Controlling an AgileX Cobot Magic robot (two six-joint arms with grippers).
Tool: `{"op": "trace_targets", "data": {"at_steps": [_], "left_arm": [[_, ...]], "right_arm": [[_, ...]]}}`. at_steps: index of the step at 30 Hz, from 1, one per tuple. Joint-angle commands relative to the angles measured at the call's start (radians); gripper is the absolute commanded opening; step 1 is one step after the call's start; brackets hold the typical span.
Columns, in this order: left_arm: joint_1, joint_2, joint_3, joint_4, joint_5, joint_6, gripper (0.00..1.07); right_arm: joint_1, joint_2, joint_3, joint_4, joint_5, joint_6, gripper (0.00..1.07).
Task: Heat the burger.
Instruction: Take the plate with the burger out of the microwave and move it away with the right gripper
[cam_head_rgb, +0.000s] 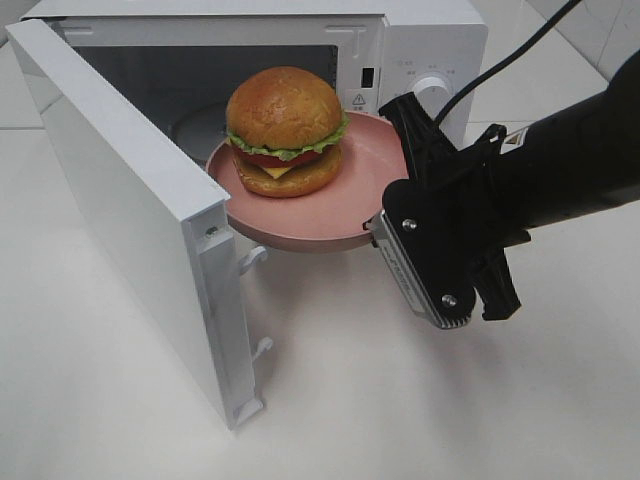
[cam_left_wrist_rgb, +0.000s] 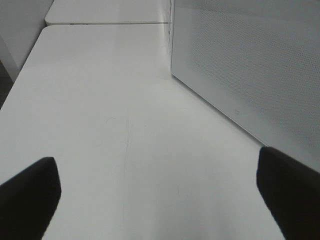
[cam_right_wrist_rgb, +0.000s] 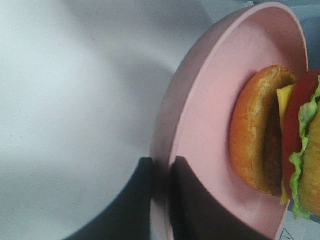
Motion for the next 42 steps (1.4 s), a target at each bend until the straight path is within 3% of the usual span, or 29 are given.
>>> {"op": "trace_targets", "data": {"at_steps": [1, 22, 32, 42], "left_arm": [[-0.001, -0.018, 0.004, -0.001, -0.001, 0.0, 1.0], [-0.001, -0.018, 0.004, -0.001, -0.001, 0.0, 1.0], [-0.001, -0.018, 0.004, -0.001, -0.001, 0.0, 1.0], [-0.001, -0.018, 0.004, -0.001, -0.001, 0.0, 1.0]], "right_arm": [[-0.007, -0.059, 0.026, 0.034, -0.065, -0.001, 0.0], [-0.007, -0.316, 0.212, 0.004, -0.054, 0.13, 0.0], [-0.007, -0.442, 0.262, -0.361, 0.028, 0.491, 0.0], [-0.007, -0.521, 0.28, -0.65, 0.113, 0.8, 0.0]]}}
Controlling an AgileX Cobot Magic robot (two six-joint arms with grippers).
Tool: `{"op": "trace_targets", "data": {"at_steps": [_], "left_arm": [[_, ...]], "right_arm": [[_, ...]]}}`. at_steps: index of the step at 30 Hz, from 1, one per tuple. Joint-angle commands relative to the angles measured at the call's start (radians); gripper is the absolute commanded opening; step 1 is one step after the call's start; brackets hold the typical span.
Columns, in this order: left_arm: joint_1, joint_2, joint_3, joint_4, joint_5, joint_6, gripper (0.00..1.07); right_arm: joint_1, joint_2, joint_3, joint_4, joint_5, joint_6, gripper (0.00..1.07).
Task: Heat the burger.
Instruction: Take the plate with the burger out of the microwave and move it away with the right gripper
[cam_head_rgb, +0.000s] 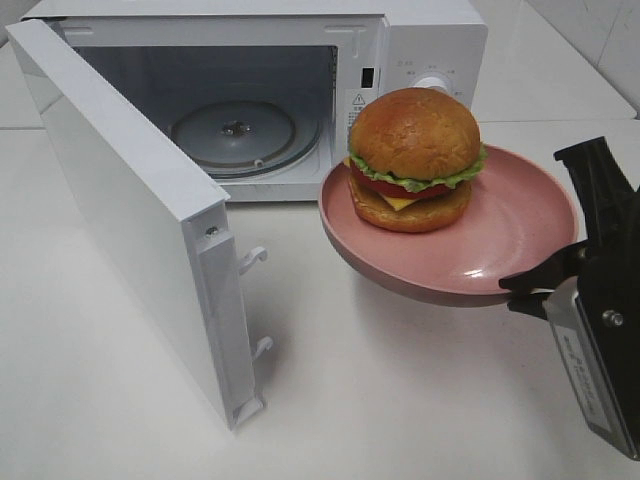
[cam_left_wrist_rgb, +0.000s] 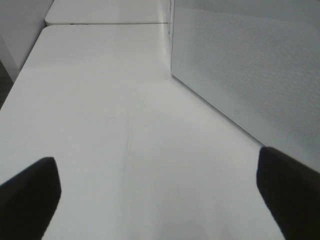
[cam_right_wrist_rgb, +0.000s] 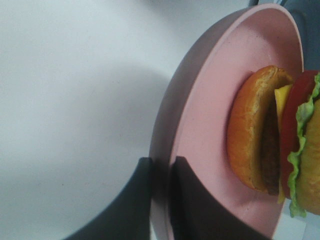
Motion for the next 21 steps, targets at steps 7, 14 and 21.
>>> {"op": "trace_targets", "data": {"at_steps": [7, 14, 21], "left_arm": [[-0.001, -0.018, 0.004, -0.001, -0.001, 0.0, 1.0], [-0.001, -0.018, 0.004, -0.001, -0.001, 0.0, 1.0], [-0.001, -0.018, 0.004, -0.001, -0.001, 0.0, 1.0]], "right_arm": [[-0.007, -0.066, -0.005, -0.246, 0.006, 0.257, 0.0], [-0.007, -0.073, -0.006, -0.432, 0.072, 0.502, 0.0], [-0.007, -0.073, -0.006, -0.522, 0.118, 0.639, 0.0]]}}
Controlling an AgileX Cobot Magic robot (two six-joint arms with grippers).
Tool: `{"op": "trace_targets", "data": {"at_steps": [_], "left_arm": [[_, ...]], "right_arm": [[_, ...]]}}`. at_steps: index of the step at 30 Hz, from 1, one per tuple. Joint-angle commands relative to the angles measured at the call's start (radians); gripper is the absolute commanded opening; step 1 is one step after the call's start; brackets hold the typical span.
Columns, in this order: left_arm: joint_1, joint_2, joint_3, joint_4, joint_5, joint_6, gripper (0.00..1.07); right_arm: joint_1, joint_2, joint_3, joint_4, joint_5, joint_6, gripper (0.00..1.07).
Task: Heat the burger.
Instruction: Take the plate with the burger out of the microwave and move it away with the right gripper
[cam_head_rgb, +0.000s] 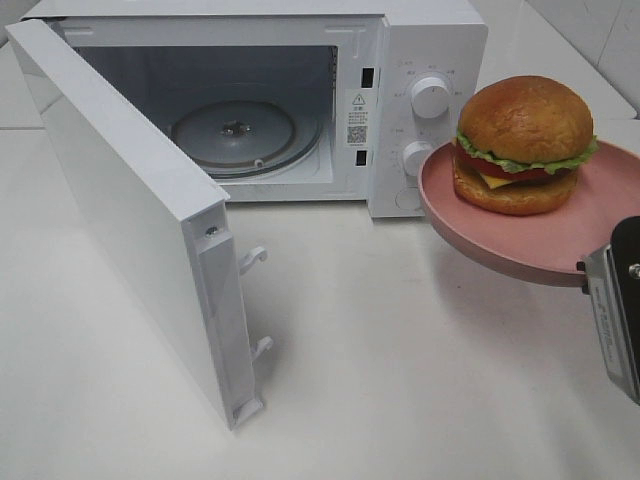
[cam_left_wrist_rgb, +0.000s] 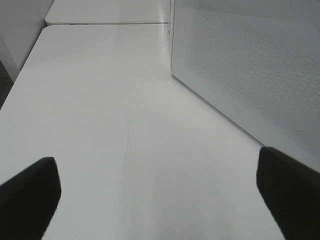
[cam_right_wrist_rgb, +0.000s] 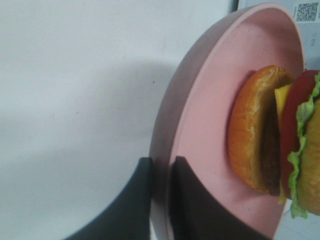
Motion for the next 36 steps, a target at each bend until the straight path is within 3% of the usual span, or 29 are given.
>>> {"op": "trace_targets", "data": {"at_steps": [1, 17, 30, 36], "left_arm": [[-0.001, -0.018, 0.004, -0.001, -0.001, 0.0, 1.0], [-0.001, -0.018, 0.004, -0.001, -0.001, 0.0, 1.0], [-0.001, -0.018, 0.004, -0.001, -0.001, 0.0, 1.0], [-0.001, -0.018, 0.004, -0.001, -0.001, 0.0, 1.0]], "right_arm": [[-0.007, -0.017, -0.006, -0.074, -0.036, 0.06, 0.0], [-0.007, 0.011, -0.006, -0.354, 0.18, 0.668, 0.0], [-0.006, 0.275, -0.008, -0.524, 0.301, 1.24, 0.0], [-0.005, 0.373, -0.01, -0.573, 0.343, 1.383, 0.0]]}}
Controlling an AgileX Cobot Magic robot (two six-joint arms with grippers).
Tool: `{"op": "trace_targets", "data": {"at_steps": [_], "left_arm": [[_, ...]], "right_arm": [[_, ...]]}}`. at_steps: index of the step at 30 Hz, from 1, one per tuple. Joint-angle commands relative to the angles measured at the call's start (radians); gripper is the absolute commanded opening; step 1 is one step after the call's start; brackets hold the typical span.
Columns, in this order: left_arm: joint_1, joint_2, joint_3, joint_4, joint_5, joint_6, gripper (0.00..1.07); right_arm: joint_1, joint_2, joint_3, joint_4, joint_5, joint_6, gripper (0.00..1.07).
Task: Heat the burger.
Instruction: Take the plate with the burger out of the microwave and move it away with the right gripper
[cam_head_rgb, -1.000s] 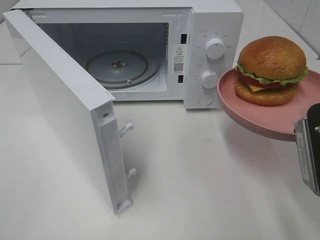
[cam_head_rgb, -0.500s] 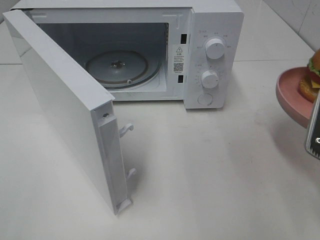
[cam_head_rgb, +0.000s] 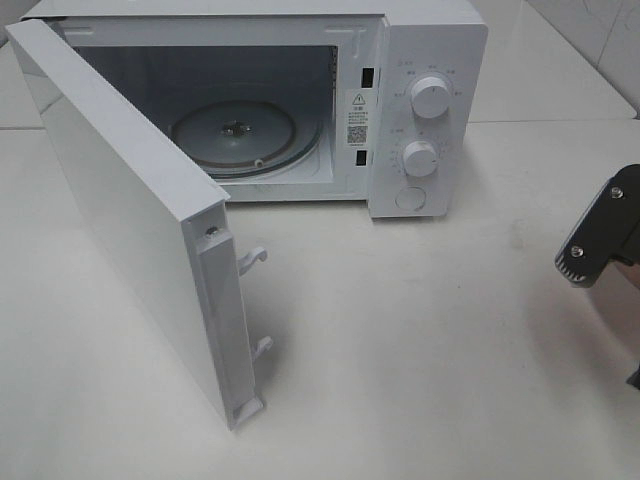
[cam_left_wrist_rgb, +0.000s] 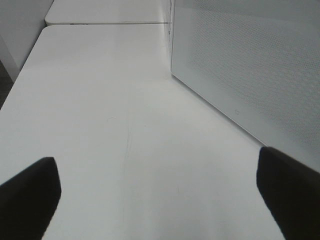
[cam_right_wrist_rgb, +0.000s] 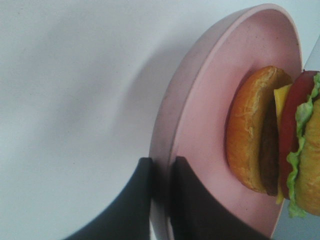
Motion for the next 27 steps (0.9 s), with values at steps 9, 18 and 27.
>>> {"op": "trace_targets", "data": {"at_steps": [9, 18, 27], "left_arm": [[-0.001, -0.018, 0.004, -0.001, -0.001, 0.0, 1.0], [-0.001, -0.018, 0.004, -0.001, -0.001, 0.0, 1.0], [-0.001, -0.018, 0.004, -0.001, -0.001, 0.0, 1.0]], "right_arm": [[-0.005, 0.17, -0.046, -0.136, 0.124, 0.316, 0.0], [-0.005, 0.33, -0.046, -0.144, 0.126, 0.543, 0.0], [-0.005, 0.443, -0.046, -0.146, 0.125, 0.672, 0.0]]}}
